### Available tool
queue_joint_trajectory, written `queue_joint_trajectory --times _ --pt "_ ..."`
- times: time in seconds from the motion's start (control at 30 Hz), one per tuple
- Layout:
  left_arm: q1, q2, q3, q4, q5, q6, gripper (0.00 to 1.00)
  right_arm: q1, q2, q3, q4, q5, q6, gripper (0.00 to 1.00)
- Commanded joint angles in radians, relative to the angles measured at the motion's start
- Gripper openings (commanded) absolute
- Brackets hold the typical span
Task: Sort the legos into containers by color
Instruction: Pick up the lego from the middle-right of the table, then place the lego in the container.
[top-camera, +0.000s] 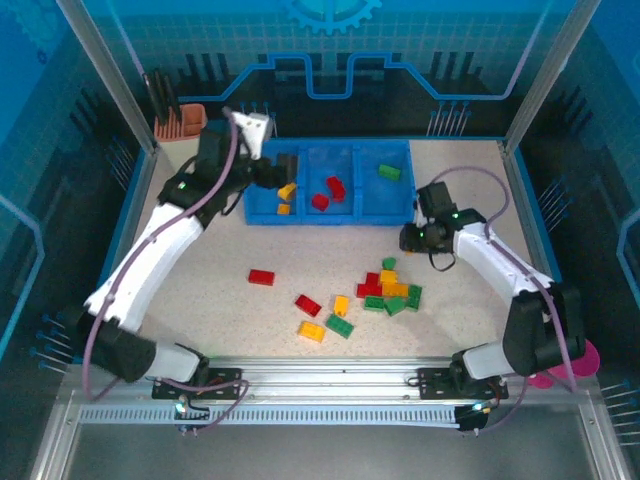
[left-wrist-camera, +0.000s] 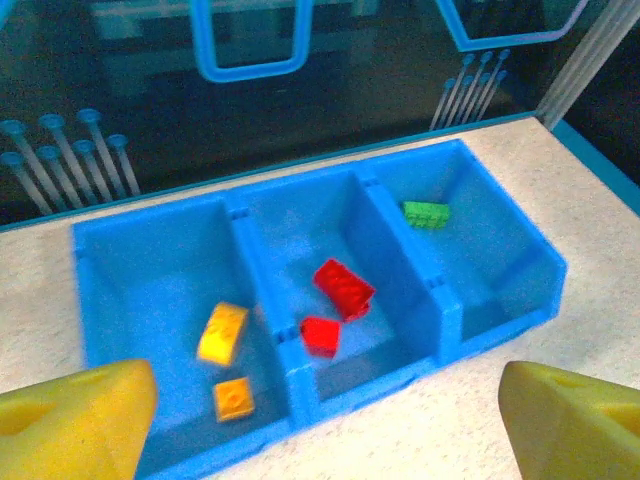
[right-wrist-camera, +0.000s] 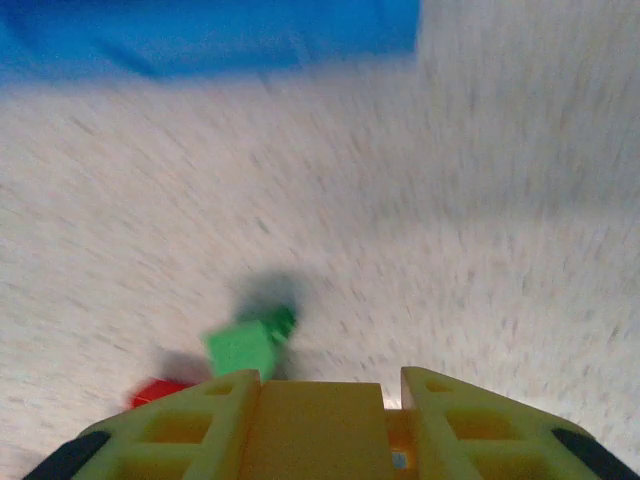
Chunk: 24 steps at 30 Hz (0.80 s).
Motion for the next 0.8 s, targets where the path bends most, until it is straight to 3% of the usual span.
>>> queue_joint_trajectory --times 0.0,0.3,0.43,0.63,0.77 --pt "0.018 -0.155 -0.108 0.033 -0.036 0.049 0.9 0.044 0.008 0.157 -0.07 0.034 -0.08 0.35" --pt "0.066 -0.379 -0.226 -0.155 -0.055 0.058 0.92 0.241 0.387 0.732 -0.075 0.057 -0.26 0.34" --pt "0.074 -0.449 -0.266 -0.248 -0.085 0.027 0.92 0.298 0.585 0.98 -0.031 0.002 -0.331 0.33" --pt "0.078 -0.539 -0.347 -0.382 -0.103 -0.095 0.91 0.347 0.861 1.3 0.033 -0.081 -0.397 0.32" --pt "0.078 -0.563 -0.454 -0.427 -0.077 -0.202 0.87 0.368 0.988 1.419 0.097 -0.108 -0.428 0.33"
